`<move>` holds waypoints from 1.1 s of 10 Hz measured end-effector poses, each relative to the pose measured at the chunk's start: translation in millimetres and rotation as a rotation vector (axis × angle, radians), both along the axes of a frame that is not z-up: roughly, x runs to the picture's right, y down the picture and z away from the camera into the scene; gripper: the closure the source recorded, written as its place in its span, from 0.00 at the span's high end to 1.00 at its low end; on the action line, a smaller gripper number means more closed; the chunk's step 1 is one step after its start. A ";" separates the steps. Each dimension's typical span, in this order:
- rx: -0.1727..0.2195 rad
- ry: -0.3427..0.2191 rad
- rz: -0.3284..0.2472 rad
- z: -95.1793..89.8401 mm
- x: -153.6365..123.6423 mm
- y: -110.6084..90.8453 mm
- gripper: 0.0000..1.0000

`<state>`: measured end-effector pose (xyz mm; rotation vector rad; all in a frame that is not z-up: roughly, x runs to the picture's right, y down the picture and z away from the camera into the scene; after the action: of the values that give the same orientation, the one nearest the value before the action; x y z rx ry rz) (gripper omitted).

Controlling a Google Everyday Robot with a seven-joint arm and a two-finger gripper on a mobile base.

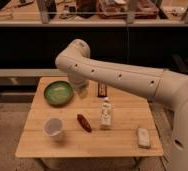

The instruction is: Move the arm in a circular motion

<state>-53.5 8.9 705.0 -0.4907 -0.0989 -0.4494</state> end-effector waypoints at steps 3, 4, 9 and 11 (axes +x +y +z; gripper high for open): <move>-0.003 0.032 0.038 12.0 36.1 -18.7 0.41; -0.005 0.031 0.034 15.1 46.7 -24.9 0.41; -0.047 0.065 0.139 17.2 60.1 -11.1 0.41; -0.022 0.044 0.114 24.5 72.7 -21.6 0.41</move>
<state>19.2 -12.6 729.4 -0.5134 -0.0886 -0.3265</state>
